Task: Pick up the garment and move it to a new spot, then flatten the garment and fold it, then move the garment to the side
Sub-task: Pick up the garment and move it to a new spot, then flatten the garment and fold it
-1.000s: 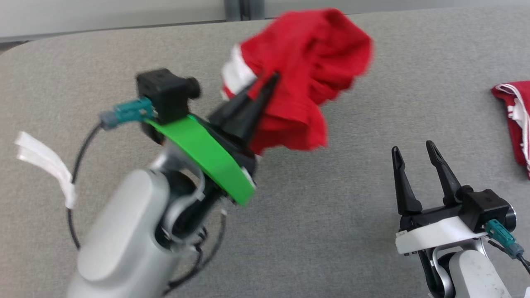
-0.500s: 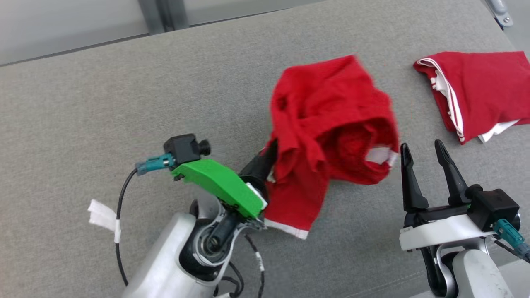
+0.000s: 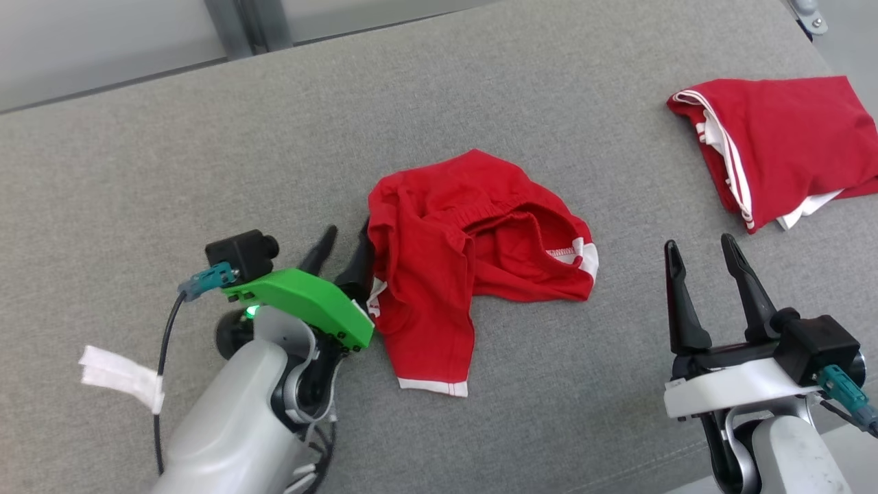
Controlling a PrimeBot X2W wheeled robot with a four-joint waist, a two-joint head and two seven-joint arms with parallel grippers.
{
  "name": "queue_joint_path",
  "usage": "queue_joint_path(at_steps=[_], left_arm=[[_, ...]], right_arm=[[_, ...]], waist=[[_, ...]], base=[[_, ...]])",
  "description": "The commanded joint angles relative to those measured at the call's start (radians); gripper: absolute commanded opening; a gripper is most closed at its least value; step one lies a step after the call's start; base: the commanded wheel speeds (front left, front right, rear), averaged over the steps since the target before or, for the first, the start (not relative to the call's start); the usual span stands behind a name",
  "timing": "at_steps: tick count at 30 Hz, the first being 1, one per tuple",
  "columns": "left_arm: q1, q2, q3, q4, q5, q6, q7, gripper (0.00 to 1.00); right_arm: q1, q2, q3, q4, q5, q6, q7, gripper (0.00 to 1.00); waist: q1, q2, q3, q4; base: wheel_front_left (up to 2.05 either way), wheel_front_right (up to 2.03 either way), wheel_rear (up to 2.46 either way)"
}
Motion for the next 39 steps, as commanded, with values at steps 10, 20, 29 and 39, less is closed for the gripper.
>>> queue_joint_path(at_steps=[10,20,29,39], left_arm=[[0.307,0.091,0.005,-0.317,0.445,0.117,-0.205,1.00],[0.654,0.007,0.314,-0.459,0.741,0.078,-0.204,1.00],[0.694,-0.044,0.508,-0.390,0.849,-0.053,-0.204,1.00],[0.670,-0.076,0.550,-0.371,0.901,-0.120,-0.205,1.00]], right_arm=[[0.109,-0.052,-0.056,-0.044,-0.064,0.000,0.000,1.00],[0.209,-0.086,-0.096,-0.034,-0.071,0.000,0.000,1.00],[0.219,-0.049,-0.091,0.017,-0.057,0.000,0.000,1.00],[0.208,-0.030,-0.081,0.036,-0.066,0.000,0.000,1.00]], waist=[[0.0000,0.0000,-0.183,0.093],[0.0000,0.0000,-0.269,0.199],[0.0000,0.0000,-0.279,0.253],[0.0000,0.0000,-0.269,0.253]], base=[[0.00,0.00,0.00],[0.00,0.00,0.00],[0.00,0.00,0.00],[0.00,0.00,0.00]])
